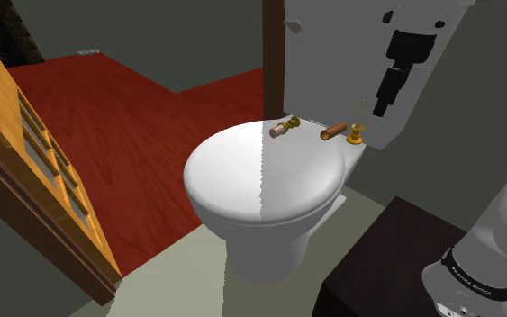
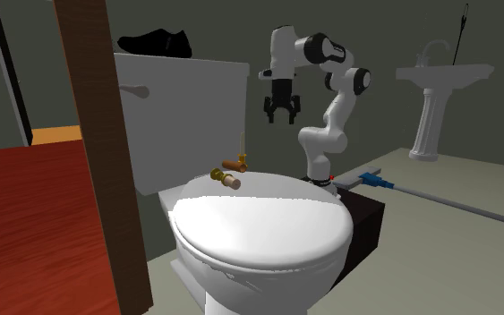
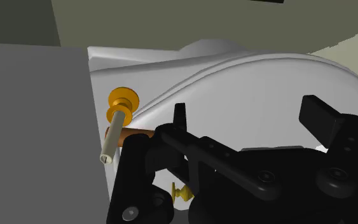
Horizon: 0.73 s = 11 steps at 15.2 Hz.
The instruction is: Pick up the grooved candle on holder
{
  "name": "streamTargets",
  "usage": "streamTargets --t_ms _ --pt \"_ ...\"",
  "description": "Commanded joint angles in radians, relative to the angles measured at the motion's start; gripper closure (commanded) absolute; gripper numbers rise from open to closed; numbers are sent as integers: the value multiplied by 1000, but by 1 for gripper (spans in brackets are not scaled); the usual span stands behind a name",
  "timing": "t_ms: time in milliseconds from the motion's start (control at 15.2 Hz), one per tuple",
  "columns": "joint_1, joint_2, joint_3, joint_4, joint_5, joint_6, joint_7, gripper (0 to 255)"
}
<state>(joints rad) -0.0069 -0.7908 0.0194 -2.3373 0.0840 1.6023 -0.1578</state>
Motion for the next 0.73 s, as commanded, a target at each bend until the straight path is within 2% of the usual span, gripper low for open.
streamTargets --t_ms 0,660 --pt "0 0 0 0 0 0 0 0" --pt "36 314 19 66 -31 310 -115 0"
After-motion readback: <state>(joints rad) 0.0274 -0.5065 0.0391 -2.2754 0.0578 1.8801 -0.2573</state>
